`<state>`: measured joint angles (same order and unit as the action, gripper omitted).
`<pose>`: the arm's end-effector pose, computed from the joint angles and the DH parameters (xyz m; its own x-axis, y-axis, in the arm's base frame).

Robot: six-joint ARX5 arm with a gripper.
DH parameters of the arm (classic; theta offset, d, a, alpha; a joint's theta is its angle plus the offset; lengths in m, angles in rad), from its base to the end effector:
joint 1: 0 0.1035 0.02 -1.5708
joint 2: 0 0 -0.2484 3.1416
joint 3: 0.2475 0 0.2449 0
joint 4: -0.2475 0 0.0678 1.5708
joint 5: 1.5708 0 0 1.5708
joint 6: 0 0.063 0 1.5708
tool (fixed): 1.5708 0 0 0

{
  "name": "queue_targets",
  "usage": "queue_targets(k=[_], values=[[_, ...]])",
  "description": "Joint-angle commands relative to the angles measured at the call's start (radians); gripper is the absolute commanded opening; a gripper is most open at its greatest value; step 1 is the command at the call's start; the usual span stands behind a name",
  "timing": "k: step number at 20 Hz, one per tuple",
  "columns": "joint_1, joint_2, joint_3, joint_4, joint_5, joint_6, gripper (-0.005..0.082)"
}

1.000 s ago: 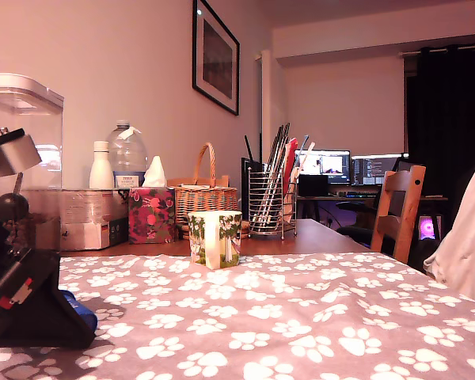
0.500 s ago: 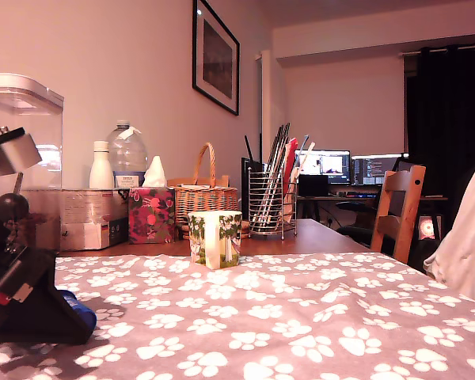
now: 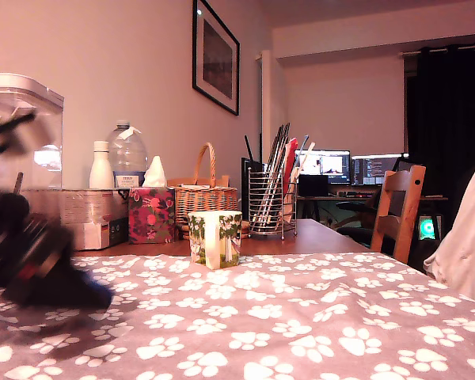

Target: Pick up the coffee capsules on the table and drop them inside the coffee cup

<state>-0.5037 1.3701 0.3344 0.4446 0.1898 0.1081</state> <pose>0.2139 -0.1315 0.1010 0.6231 -0.5588 -0.5473 0.6603 0.7509 -0.0149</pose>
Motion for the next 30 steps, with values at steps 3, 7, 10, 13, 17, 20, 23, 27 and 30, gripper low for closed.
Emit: queue_targets(k=[3,7,10,13,17,20,23,27,30], values=[[-0.002,0.01,0.038,0.042,0.005,-0.003,0.0229],[0.0,0.01,0.076,0.066,0.005,-0.003,0.0229],[0.017,0.01,0.094,0.112,0.004,-0.003,0.0229],[0.046,0.01,0.116,0.13,0.005,-0.003,0.0229],[0.079,0.01,0.147,0.133,0.014,-0.003,0.0229],[0.092,0.01,0.155,0.136,0.019,-0.003,0.0229],[0.096,0.012,0.156,0.172,0.049,-0.003,0.0229],[0.096,0.04,0.182,0.215,0.057,-0.003,0.0229],[0.096,0.104,0.242,0.215,0.065,-0.002,0.0229]])
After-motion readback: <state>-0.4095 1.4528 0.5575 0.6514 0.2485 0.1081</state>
